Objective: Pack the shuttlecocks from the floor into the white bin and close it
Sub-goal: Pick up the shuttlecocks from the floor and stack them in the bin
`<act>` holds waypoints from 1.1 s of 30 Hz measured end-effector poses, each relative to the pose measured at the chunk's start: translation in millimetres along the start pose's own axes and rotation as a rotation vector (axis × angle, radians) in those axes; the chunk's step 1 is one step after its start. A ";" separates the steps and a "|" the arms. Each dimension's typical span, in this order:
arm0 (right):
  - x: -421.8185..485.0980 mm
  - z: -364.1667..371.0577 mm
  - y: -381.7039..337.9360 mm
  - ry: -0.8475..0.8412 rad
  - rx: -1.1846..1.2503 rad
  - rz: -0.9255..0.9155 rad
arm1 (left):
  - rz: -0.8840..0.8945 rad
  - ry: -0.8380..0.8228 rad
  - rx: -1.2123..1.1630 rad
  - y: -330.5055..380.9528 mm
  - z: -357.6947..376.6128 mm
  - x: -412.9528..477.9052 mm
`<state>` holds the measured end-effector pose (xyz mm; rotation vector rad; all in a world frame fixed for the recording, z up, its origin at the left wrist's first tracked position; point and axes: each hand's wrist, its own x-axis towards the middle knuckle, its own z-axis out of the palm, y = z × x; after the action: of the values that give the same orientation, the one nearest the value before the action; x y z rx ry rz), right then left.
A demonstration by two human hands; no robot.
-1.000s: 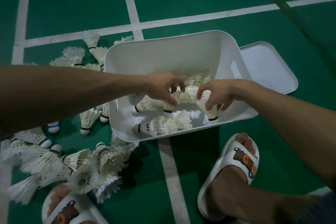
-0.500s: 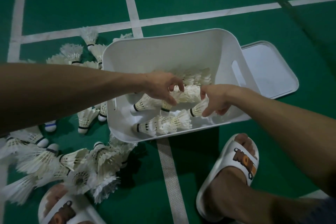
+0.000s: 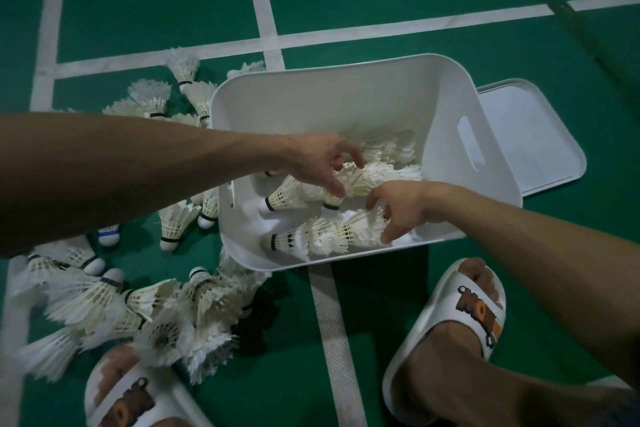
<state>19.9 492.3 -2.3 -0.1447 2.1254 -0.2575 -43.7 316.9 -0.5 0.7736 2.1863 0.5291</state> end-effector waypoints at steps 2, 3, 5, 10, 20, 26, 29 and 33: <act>5.1 0.1 2.5 -0.029 -0.034 0.030 | 0.000 0.006 -0.015 -1.7 -0.4 -1.0; 7.6 0.5 3.5 -0.032 -0.077 0.045 | 0.000 0.009 -0.021 -2.5 -0.3 -1.4; 12.3 2.4 2.7 -0.024 -0.116 0.033 | -0.002 0.018 -0.022 -3.8 -0.2 -2.2; 19.0 3.6 -0.4 -0.041 0.090 0.012 | 0.000 0.022 0.011 -2.7 -1.9 -1.4; -28.5 -54.9 29.5 0.070 0.593 -0.004 | 0.026 0.077 -0.156 13.3 0.6 8.2; -28.4 -45.1 21.7 0.149 0.681 -0.278 | 0.179 0.213 -0.130 32.4 15.7 3.9; -20.1 -34.3 20.2 0.236 0.471 -0.307 | 0.221 0.228 -0.106 36.5 24.8 5.2; -16.0 -31.6 26.6 0.219 0.422 -0.343 | 0.213 0.253 -0.120 36.0 28.7 6.3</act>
<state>1.7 525.4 20.9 -0.2407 2.2010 -0.9520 -12.3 351.1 -1.2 0.9219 2.2872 0.9000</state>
